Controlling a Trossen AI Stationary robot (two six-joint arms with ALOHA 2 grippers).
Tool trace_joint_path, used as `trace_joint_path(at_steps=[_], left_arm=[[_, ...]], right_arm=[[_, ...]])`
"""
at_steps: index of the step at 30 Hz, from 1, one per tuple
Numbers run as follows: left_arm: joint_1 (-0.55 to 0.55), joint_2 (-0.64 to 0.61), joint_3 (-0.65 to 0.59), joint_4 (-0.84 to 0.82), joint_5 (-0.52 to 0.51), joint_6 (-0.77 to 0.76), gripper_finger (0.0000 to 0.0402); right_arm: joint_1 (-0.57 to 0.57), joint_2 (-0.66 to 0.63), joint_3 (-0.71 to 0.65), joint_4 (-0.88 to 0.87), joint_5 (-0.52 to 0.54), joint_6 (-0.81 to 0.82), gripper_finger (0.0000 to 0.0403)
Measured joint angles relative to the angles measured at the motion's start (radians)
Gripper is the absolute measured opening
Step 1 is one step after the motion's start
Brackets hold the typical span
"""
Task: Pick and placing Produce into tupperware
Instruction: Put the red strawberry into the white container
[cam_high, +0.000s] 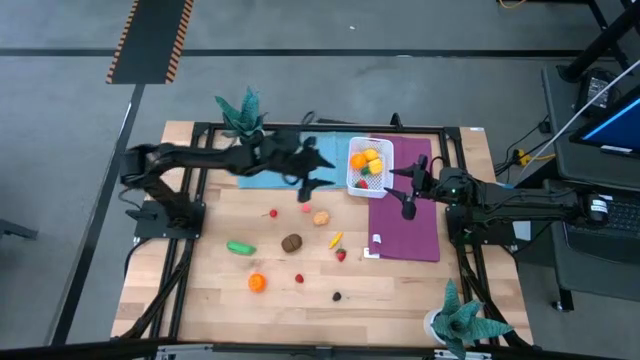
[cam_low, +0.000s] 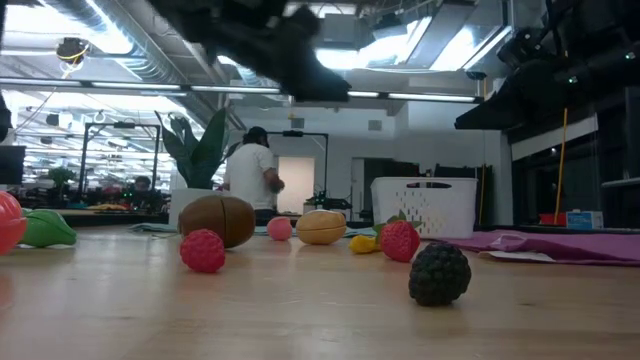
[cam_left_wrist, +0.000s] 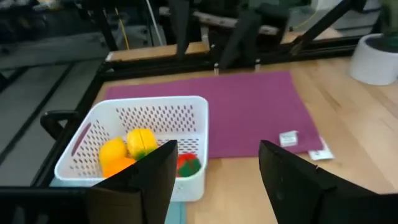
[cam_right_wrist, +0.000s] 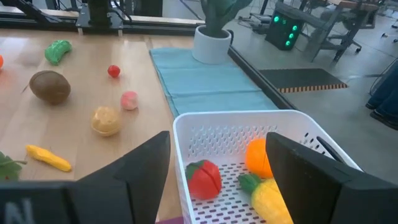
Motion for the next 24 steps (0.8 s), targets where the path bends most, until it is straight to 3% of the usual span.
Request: trace_joint_path(at_steps=[9, 17, 24], left_arm=[[-0.101, -0.346, -0.349, 0.099, -0.162, -0.051, 0.021], [-0.185, -0.604, -0.59, 0.18, -0.167, -0.085, 0.021], [-0.23, -0.743, -0.703, 0.184, -0.165, -0.114, 0.0205]], right_arm=[[0.0, 0.008, 0.0, 0.052, -0.002, -0.001, 0.0265], [0.003, 0.033, 0.0, 0.132, -0.138, -0.048, 0.0265], [0.053, 0.134, -0.002, 0.247, -0.145, -0.049, 0.0265]])
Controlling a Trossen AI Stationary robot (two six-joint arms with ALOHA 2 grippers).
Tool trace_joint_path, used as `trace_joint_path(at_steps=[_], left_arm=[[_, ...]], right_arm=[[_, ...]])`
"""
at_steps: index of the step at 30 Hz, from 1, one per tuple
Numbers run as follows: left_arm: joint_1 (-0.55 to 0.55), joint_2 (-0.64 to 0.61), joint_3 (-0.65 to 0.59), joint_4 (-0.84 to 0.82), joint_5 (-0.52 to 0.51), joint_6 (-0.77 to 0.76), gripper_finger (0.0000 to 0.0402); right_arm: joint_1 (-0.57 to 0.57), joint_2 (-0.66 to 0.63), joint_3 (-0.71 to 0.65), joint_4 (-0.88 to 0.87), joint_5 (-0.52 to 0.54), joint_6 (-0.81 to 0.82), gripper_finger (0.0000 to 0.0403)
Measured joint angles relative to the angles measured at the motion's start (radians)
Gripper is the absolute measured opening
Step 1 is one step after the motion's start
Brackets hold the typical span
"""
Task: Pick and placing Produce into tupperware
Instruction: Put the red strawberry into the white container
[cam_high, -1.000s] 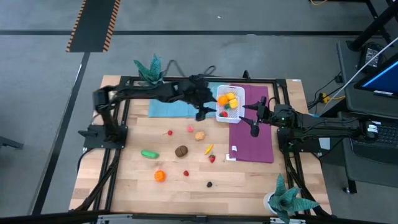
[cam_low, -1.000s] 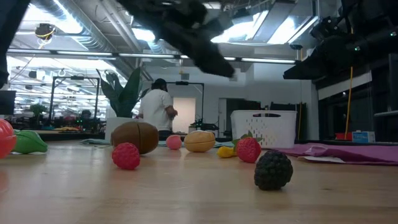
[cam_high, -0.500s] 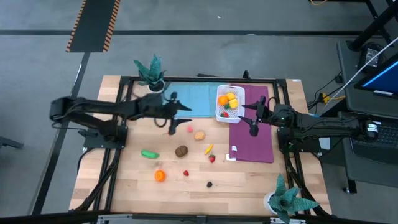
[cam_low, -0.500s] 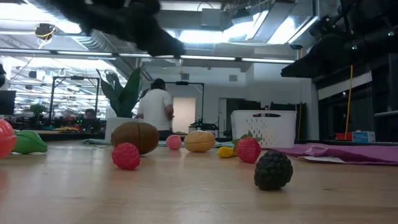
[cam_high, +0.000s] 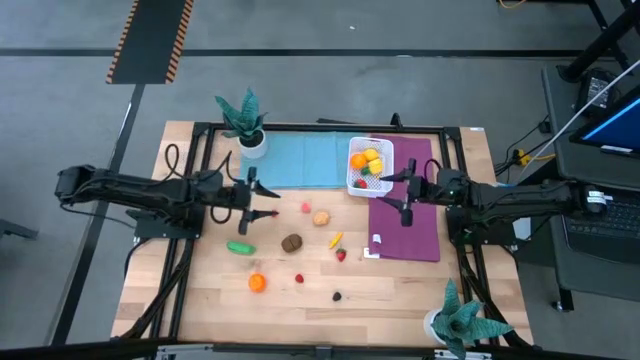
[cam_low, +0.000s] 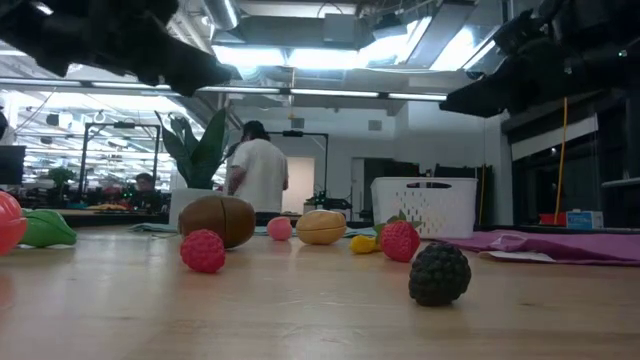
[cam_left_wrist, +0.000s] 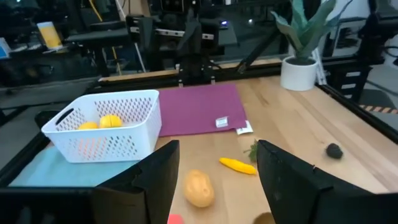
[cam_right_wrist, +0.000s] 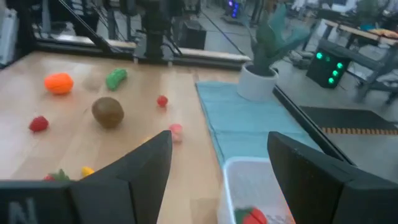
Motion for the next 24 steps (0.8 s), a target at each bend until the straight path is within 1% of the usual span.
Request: trace_joint_path(at_steps=[4, 11, 13, 16, 20, 24], left_arm=[[-0.005, -0.046, -0.032, 0.002, 0.0, -0.001, 0.0204], [-0.006, -0.088, -0.078, -0.004, 0.0, -0.061, 0.0207], [-0.006, -0.087, -0.078, -0.006, 0.0, -0.075, 0.0204], [-0.006, -0.087, -0.078, -0.026, 0.0, -0.077, 0.0202], [-0.006, -0.087, -0.078, -0.025, 0.0, -0.077, 0.0206], [-0.006, -0.087, -0.078, -0.025, 0.0, -0.077, 0.0207]], right_arm=[[0.039, 0.084, 0.007, 0.084, 0.001, 0.0, 0.0265], [0.107, 0.241, 0.126, 0.055, 0.003, 0.0, 0.0265], [0.133, 0.288, 0.18, -0.008, 0.003, -0.002, 0.0265], [0.164, 0.346, 0.271, -0.187, 0.006, -0.001, 0.0265], [0.207, 0.418, 0.41, -0.427, 0.073, 0.0, 0.0265], [0.243, 0.491, 0.528, -0.564, 0.084, -0.001, 0.0265]])
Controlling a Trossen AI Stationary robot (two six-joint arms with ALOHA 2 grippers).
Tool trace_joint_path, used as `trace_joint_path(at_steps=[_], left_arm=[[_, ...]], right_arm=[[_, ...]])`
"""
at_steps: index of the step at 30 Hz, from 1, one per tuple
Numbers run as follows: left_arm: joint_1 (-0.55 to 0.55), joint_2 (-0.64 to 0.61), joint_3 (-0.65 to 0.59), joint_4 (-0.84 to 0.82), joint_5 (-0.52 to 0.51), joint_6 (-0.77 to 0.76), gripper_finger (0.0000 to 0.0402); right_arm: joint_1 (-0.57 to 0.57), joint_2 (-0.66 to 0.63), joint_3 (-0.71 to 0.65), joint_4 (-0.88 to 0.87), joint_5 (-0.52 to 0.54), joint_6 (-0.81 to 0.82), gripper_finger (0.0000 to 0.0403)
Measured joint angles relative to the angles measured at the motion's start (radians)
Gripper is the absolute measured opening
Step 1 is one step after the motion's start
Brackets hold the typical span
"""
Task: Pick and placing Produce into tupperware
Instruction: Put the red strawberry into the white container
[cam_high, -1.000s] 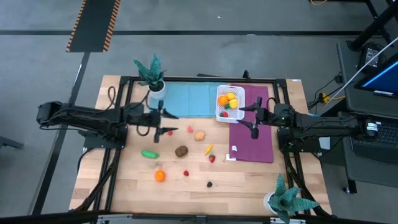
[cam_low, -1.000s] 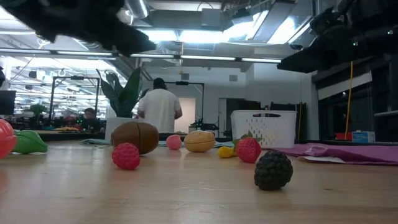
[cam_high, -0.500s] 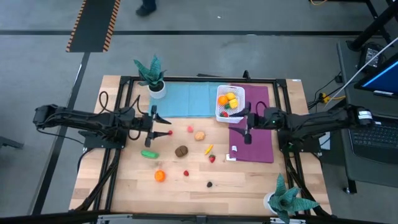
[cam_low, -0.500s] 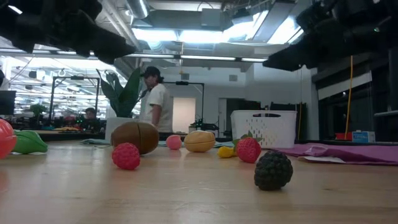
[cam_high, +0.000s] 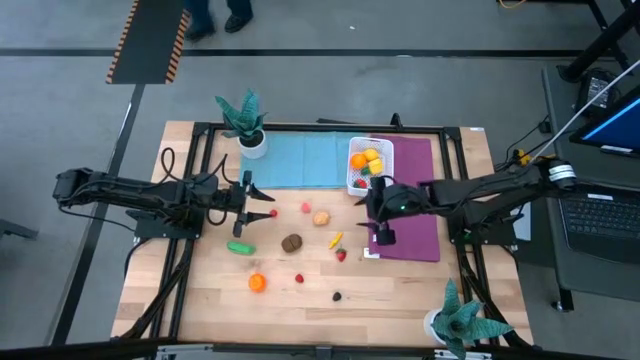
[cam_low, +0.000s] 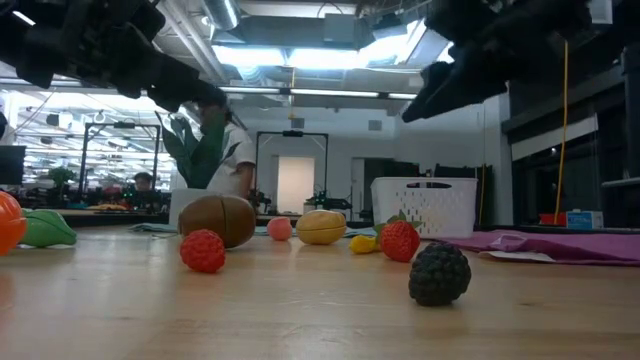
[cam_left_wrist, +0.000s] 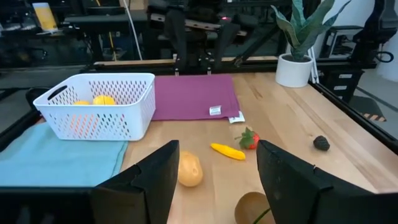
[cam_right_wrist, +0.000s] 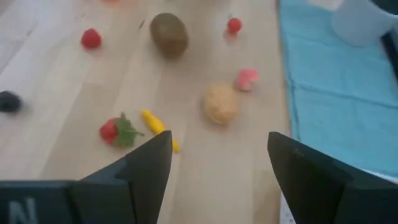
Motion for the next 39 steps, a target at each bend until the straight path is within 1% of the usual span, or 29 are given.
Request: trace_joint_path(at_steps=[7, 12, 20, 28, 32, 35, 39], left_arm=[[0.0, 0.0, 0.0, -0.005, 0.0, 0.0, 0.0201], [0.0, 0.0, 0.0, -0.006, 0.0, 0.0, 0.02], [0.0, 0.0, 0.0, -0.008, 0.0, 0.0, 0.02], [0.0, 0.001, 0.0, -0.008, 0.0, 0.0, 0.02], [0.0, 0.001, 0.0, -0.008, 0.0, 0.0, 0.02], [0.0, 0.001, 0.0, -0.009, 0.0, 0.0, 0.02], [0.0, 0.001, 0.0, -0.01, 0.0, 0.0, 0.02]], right_arm=[[0.045, 0.114, 0.184, -0.243, 0.0, 0.002, 0.0265], [0.056, 0.173, 0.255, -0.318, -0.001, 0.027, 0.0265], [0.098, 0.231, 0.272, -0.318, -0.002, 0.028, 0.0265], [0.187, 0.331, 0.272, -0.278, 0.002, 0.018, 0.0265], [0.209, 0.388, 0.272, -0.239, 0.044, 0.016, 0.0265], [0.218, 0.426, 0.272, -0.175, 0.045, 0.031, 0.0265], [0.237, 0.464, 0.272, -0.132, 0.045, 0.048, 0.0265]])
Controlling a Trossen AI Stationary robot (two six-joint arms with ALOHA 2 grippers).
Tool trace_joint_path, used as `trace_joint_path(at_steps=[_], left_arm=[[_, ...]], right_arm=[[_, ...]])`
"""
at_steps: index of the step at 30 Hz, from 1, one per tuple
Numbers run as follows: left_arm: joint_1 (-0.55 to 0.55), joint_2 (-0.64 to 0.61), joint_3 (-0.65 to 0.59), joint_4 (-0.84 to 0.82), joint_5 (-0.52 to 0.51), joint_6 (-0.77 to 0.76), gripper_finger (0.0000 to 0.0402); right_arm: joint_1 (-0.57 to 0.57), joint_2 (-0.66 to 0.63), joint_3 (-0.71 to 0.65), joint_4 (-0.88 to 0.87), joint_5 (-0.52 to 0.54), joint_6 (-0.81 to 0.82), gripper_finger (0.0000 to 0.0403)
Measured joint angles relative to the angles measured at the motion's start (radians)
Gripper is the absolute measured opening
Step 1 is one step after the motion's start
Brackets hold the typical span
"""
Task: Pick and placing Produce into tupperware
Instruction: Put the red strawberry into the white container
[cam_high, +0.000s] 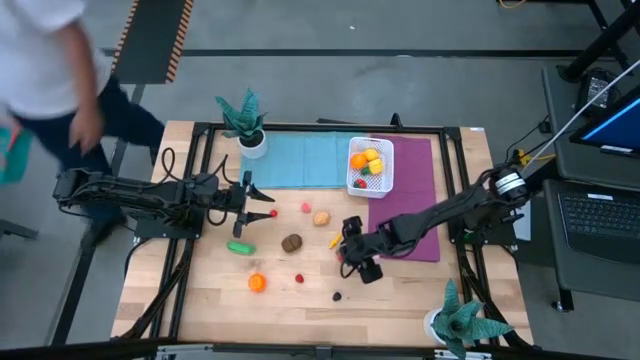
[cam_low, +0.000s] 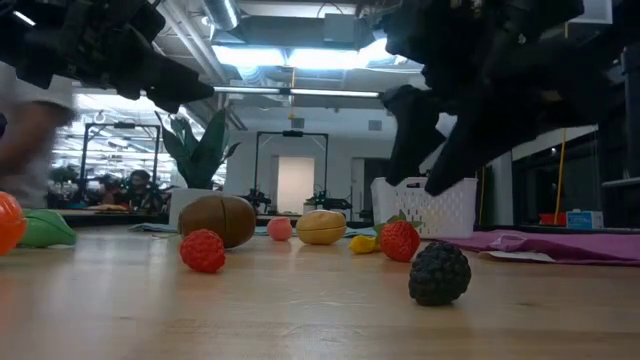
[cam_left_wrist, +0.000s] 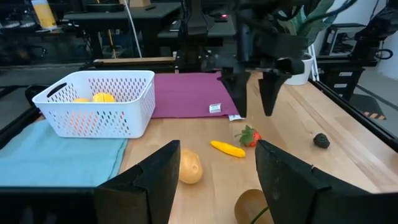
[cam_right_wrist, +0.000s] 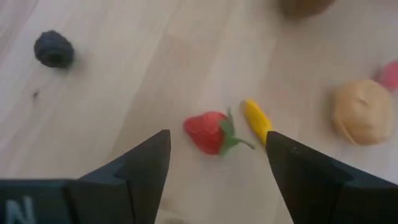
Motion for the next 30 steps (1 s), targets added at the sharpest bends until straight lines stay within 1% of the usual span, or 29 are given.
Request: trace_joint_path(at_steps=[10, 14, 17, 21, 26, 30], left_arm=[[0.0, 0.0, 0.0, -0.007, 0.0, 0.0, 0.02], [0.0, 0.0, 0.0, -0.007, 0.0, 0.0, 0.02], [0.0, 0.0, 0.0, -0.013, 0.0, 0.0, 0.02], [0.0, 0.0, 0.0, -0.014, 0.0, 0.0, 0.02], [0.0, 0.0, 0.001, -0.023, 0.0, 0.0, 0.02], [0.0, 0.001, 0.001, -0.032, 0.0, 0.0, 0.02]], right_arm=[[0.021, 0.03, 0.0, 0.021, 0.001, -0.008, 0.0265], [0.024, 0.053, 0.0, 0.028, 0.054, -0.111, 0.0265], [0.026, 0.073, 0.0, 0.029, 0.062, -0.171, 0.0265], [0.025, 0.095, -0.001, 0.022, 0.061, -0.184, 0.0265], [0.021, 0.116, 0.0, 0.083, 0.062, -0.225, 0.0265], [0.011, 0.137, 0.0, 0.094, 0.061, -0.235, 0.0265]])
